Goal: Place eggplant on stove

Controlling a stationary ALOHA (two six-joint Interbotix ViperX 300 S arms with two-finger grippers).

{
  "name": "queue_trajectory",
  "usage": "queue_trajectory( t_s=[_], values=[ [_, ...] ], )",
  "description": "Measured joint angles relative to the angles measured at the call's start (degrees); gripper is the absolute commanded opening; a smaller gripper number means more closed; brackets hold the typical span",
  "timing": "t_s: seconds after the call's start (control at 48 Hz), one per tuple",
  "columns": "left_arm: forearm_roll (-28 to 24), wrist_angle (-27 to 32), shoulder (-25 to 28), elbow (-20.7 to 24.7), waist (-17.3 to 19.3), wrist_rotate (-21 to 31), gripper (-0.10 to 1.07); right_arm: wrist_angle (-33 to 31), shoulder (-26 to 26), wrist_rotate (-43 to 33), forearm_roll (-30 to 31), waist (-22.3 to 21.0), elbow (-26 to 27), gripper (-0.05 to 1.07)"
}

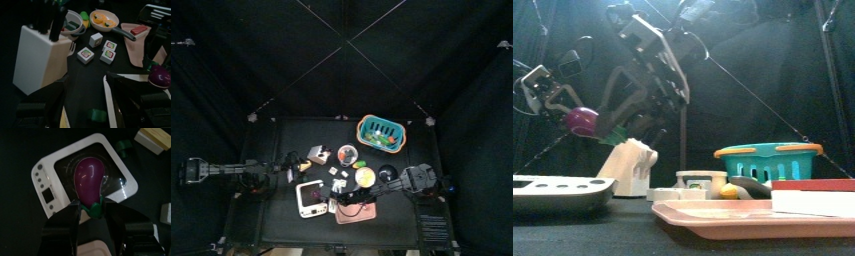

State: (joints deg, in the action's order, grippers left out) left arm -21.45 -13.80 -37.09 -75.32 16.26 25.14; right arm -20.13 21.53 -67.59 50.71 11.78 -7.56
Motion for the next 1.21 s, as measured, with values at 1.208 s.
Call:
queue_trajectory(
  t_s=[1.208],
  values=[
    [1.85,0.53,-2.11,-2.55,0.09,-0.09,0.94,-0.26,10.02,0.18,-4.83,-2.11,9.32,0.66]
  ],
)
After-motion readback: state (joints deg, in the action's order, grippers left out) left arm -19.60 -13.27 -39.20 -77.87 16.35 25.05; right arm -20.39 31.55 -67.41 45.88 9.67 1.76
